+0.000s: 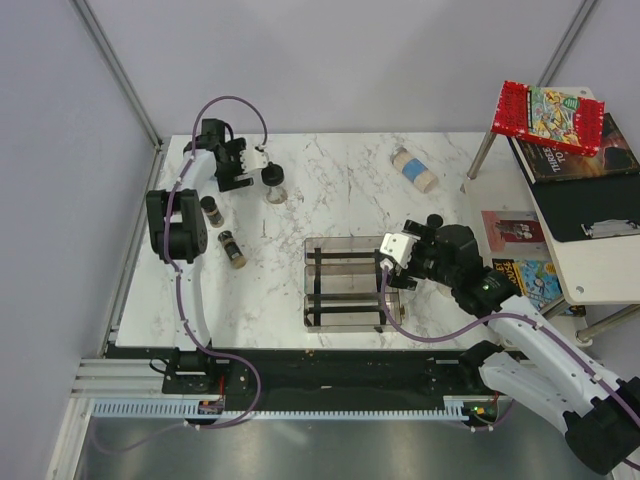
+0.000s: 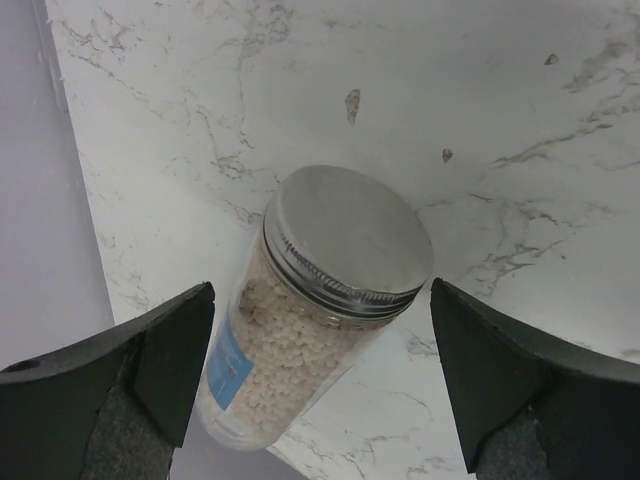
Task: Organize the condiment bottles
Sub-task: Pick up the bottle from the center of the board.
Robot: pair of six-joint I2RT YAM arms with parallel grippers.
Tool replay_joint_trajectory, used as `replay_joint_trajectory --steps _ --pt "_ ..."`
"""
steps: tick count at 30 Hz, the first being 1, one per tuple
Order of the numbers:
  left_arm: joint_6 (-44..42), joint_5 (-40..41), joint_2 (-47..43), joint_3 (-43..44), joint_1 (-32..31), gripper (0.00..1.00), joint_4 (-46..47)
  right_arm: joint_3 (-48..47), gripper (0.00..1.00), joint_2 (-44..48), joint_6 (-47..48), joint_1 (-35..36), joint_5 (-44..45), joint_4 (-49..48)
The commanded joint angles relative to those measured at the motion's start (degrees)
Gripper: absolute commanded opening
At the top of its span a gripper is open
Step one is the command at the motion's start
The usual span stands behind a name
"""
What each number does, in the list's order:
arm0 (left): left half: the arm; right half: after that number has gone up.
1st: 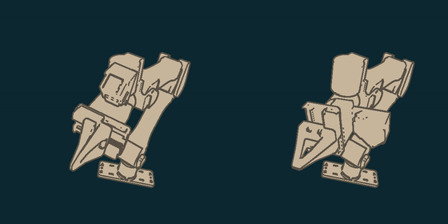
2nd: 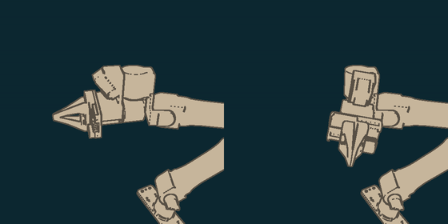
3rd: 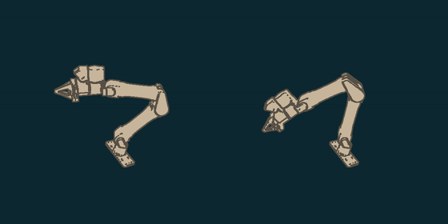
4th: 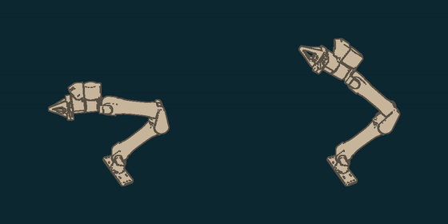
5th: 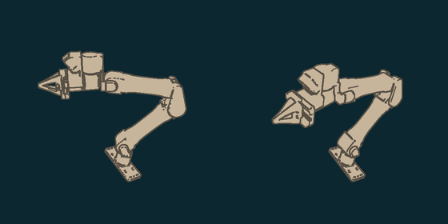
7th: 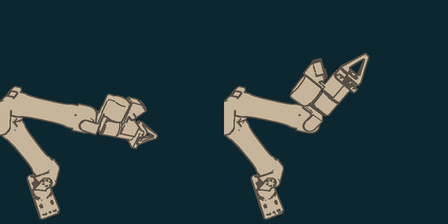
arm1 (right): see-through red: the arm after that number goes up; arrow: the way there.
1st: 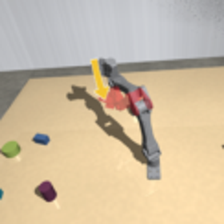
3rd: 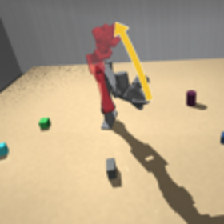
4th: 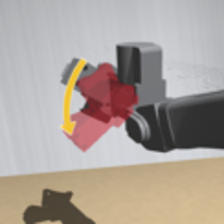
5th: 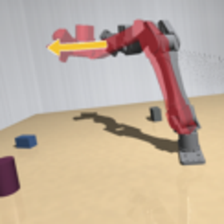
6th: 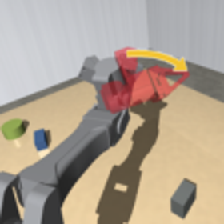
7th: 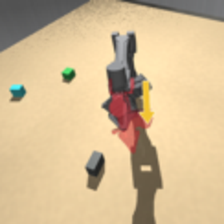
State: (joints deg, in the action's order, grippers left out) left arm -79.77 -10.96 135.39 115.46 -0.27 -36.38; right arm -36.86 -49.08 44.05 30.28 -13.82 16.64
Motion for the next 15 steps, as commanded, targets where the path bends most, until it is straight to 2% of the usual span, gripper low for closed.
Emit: replay_joint_trajectory --steps 1,8,15 --pt "-0.3 -3.6 -3.3 -2.3 -0.3 0.94 -1.1 0.1 0.98 0.0 0.2 0.2 0.2 -2.4" --pt "7.4 -8.5 -8.4 -3.5 -0.5 0.94 -1.1 0.4 0.98 0.3 0.2 0.2 0.2 -2.4" --pt "7.5 -15.0 -15.9 -8.4 -1.6 0.95 -7.4 0.6 0.98 0.7 0.0 0.2 -0.1 -2.5"
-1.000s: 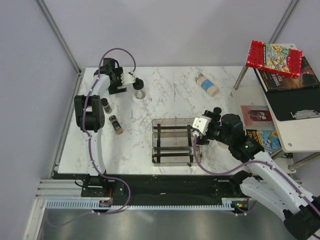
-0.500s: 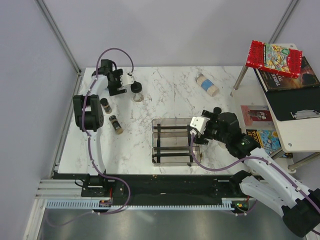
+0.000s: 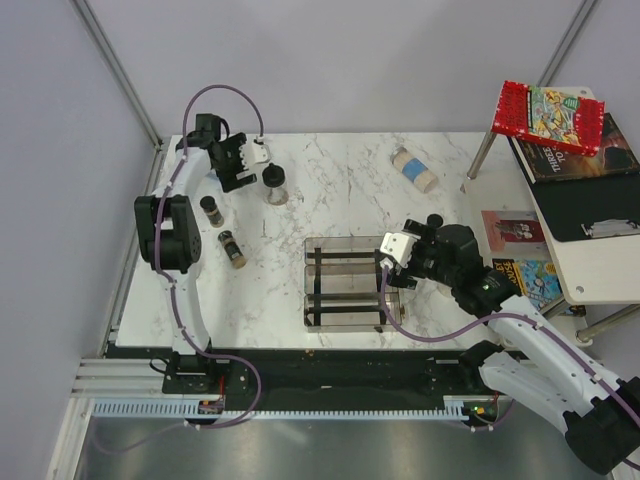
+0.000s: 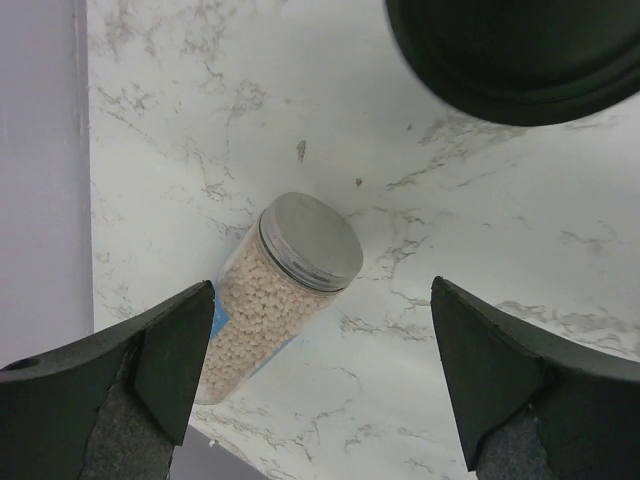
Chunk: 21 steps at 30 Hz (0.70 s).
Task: Organize the condiment bottles
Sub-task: Pick up the bottle from the center of the board.
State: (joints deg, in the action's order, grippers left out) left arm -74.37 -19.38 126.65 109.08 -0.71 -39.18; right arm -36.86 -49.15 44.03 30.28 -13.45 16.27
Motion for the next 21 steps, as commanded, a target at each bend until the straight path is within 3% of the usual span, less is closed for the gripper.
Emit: replay_joint_trajectory --steps 1,11,21 --pt "1.8 -7.2 -9.1 -3.7 -1.4 0.96 -5.5 0.6 0.98 0.6 0.0 0.1 -0.4 -2.2" --pt "7.2 -15.5 -12.0 -9.0 -5.9 0.95 -11.2 0.9 0.98 1.1 -0.2 -0.2 -0.9 -2.2" --pt "14.3 -14.6 -1.9 3.6 -6.7 0.95 -11.5 1.3 0.98 1.1 -0.2 -1.1 -0.5 -2.5"
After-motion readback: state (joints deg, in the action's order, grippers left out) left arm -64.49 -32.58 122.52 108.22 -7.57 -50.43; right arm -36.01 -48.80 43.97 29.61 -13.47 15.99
